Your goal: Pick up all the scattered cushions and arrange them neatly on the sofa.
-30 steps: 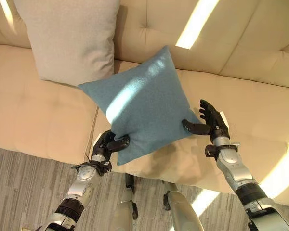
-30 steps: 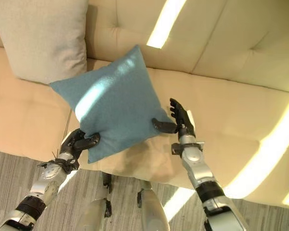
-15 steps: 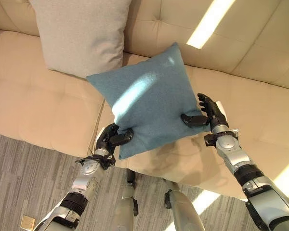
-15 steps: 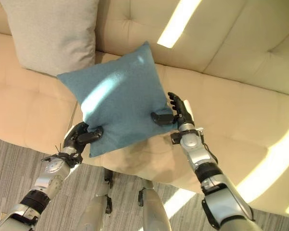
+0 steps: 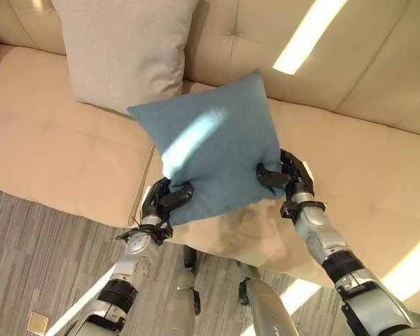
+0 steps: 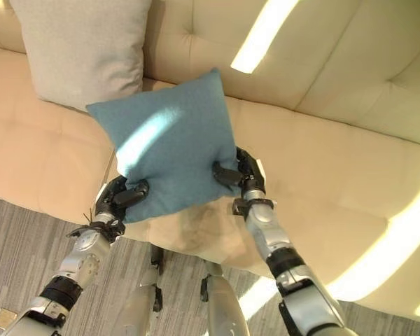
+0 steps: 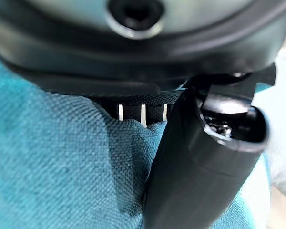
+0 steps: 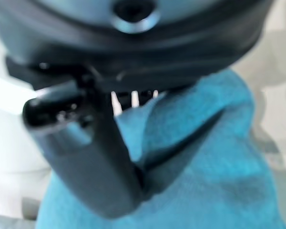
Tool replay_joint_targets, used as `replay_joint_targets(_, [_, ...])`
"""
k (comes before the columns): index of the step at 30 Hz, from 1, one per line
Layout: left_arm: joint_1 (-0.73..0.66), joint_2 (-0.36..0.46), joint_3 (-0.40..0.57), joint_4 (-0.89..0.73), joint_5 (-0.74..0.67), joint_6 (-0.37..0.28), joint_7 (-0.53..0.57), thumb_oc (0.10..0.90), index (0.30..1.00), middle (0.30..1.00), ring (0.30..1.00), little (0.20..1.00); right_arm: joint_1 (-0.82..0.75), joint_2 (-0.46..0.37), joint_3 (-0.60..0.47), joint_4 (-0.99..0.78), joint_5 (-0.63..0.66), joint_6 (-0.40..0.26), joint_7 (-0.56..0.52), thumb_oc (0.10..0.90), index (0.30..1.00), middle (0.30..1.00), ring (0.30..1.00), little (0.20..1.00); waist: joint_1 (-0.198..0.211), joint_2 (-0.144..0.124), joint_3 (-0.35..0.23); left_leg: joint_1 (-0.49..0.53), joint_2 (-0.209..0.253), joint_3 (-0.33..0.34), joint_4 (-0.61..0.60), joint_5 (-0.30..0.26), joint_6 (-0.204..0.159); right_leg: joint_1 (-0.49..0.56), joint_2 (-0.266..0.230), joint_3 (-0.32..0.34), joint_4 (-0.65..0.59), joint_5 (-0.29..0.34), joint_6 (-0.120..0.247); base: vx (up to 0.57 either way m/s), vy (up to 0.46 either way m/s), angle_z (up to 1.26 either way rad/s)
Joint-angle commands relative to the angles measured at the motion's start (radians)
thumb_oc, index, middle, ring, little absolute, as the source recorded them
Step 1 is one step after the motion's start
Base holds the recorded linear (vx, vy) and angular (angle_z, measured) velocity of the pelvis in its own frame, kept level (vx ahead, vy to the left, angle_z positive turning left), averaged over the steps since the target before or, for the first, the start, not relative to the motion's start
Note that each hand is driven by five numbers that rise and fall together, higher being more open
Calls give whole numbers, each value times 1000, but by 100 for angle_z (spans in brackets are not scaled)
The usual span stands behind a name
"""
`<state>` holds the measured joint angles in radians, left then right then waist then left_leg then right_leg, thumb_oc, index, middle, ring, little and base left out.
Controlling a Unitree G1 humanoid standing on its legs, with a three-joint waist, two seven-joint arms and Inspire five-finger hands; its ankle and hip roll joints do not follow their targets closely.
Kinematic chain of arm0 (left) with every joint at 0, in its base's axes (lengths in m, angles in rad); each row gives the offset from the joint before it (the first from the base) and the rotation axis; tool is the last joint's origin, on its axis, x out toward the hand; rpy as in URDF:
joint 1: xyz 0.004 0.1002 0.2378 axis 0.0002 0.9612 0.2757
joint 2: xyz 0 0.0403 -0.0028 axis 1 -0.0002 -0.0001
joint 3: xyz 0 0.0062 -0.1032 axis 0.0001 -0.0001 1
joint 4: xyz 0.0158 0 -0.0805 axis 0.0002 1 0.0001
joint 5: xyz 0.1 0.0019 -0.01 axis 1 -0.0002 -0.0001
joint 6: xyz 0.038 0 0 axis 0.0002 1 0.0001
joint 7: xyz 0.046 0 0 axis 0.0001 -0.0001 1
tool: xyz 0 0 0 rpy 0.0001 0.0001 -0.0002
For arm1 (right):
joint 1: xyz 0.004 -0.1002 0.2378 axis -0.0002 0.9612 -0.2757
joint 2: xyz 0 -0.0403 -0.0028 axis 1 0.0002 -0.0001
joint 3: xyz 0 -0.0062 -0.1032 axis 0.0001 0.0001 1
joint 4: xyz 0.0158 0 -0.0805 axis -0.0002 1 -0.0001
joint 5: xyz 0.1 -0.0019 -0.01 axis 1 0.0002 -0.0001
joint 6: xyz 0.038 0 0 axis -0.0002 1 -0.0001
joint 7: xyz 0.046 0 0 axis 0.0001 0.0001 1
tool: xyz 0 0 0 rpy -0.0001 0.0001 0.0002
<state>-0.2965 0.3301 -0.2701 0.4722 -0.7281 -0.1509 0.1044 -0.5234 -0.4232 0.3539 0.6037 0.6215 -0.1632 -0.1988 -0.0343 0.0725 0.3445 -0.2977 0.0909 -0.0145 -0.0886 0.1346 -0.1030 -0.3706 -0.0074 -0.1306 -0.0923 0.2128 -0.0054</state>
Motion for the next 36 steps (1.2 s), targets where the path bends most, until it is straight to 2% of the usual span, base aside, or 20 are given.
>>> replay_joint_targets(1, [-59, -34, -61, -122, 14, -115, -73, 400, 300, 300, 300, 300, 22, 150, 95, -198, 8, -66, 159, 400, 300, 300, 300, 300, 10, -56, -50, 30, -60, 9, 3, -83, 17, 55, -56, 25, 38, -205, 93, 27, 3, 5])
replay_joint_targets(6, [60, -60, -30, -153, 36, -86, -88, 400, 300, 300, 300, 300, 217, 149, -5, -265, 8, -62, 175, 400, 300, 300, 300, 300, -4, -63, -96, 87, -60, 6, 3, -105, 24, 124, -52, 13, 32, -221, 95, 54, -5, 9])
replay_joint_targets(11, [108, -71, -27, -194, 48, -78, -94, 400, 300, 300, 300, 300, 337, 158, -79, -298, 32, -68, 185, 400, 300, 300, 300, 300, -21, -65, -130, 132, -52, 1, 6, -116, 25, 172, -49, 3, 32, -239, 95, 35, -23, 8])
replay_joint_targets(12, [132, -64, -22, -222, 66, -78, -93, 400, 300, 300, 300, 300, 393, 167, -119, -311, 65, -76, 189, 400, 300, 300, 300, 300, -33, -64, -150, 157, -46, 0, 11, -125, 25, 199, -46, 2, 34, -248, 94, 24, -15, 9])
replay_joint_targets(17, [165, -51, -17, -270, 92, -80, -86, 400, 300, 300, 300, 300, 478, 183, -170, -364, 133, -90, 203, 400, 300, 300, 300, 300, -53, -64, -185, 201, -25, 13, 35, -142, 17, 254, -32, 9, 32, -273, 87, 6, -49, 3])
replay_joint_targets(23, [210, -42, 1, -326, 109, -76, -102, 400, 300, 300, 300, 300, 564, 149, -231, -467, 120, -99, 212, 400, 300, 300, 300, 300, -81, -75, -198, 209, 2, 34, 186, -181, 1, 336, -25, 28, 36, -302, 67, -8, -44, -14])
replay_joint_targets(25, [221, -42, 0, -342, 109, -76, -104, 400, 300, 300, 300, 300, 568, 135, -254, -496, 92, -102, 199, 400, 300, 300, 300, 300, -83, -83, -194, 207, -20, 16, 258, -178, -2, 364, -34, 38, 32, -292, 66, 3, 34, -20])
replay_joint_targets(26, [238, -38, 1, -362, 116, -75, -108, 400, 300, 300, 300, 300, 567, 130, -262, -515, 69, -103, 190, 400, 300, 300, 300, 300, -75, -87, -200, 200, -80, -36, 253, -220, 19, 365, -37, 52, 28, -283, 69, -14, 50, -31])
replay_joint_targets(27, [238, -38, 1, -362, 116, -75, -108, 400, 300, 300, 300, 300, 568, 130, -262, -516, 69, -103, 190, 400, 300, 300, 300, 300, -75, -88, -200, 201, -80, -37, 254, -221, 20, 366, -37, 52, 28, -284, 70, 8, 37, -37])
replay_joint_targets(28, [241, -39, 0, -366, 121, -74, -112, 400, 300, 300, 300, 300, 567, 131, -265, -522, 56, -103, 187, 400, 300, 300, 300, 300, -74, -87, -205, 196, -107, -52, 251, -232, 28, 365, -36, 60, 24, -275, 76, 46, 46, -33])
replay_joint_targets(31, [254, -33, -5, -382, 137, -68, -121, 400, 300, 300, 300, 300, 554, 132, -263, -518, 32, -95, 182, 400, 300, 300, 300, 300, -82, -82, -234, 234, -120, -35, 210, -255, 63, 361, -31, 106, 12, -244, 95, 68, 141, -44])
replay_joint_targets(34, [262, -28, -4, -391, 149, -65, -115, 400, 300, 300, 300, 300, 547, 139, -260, -521, 26, -86, 183, 400, 300, 300, 300, 300, -78, -85, -240, 249, -115, -1, 184, -254, 77, 347, -28, 123, 29, -238, 101, -47, 126, -87])
replay_joint_targets(35, [266, -19, 7, -401, 146, -67, -105, 400, 300, 300, 300, 300, 526, 146, -246, -518, 8, -86, 178, 400, 300, 300, 300, 300, -64, -85, -225, 251, -106, 30, 169, -252, 95, 288, -33, 122, 110, -243, 113, -114, 79, -85])
replay_joint_targets(36, [265, -19, 7, -400, 146, -67, -105, 400, 300, 300, 300, 300, 525, 146, -246, -517, 8, -86, 178, 400, 300, 300, 300, 300, -62, -85, -225, 251, -106, 33, 168, -252, 95, 285, -32, 125, 114, -244, 113, -170, 97, -73])
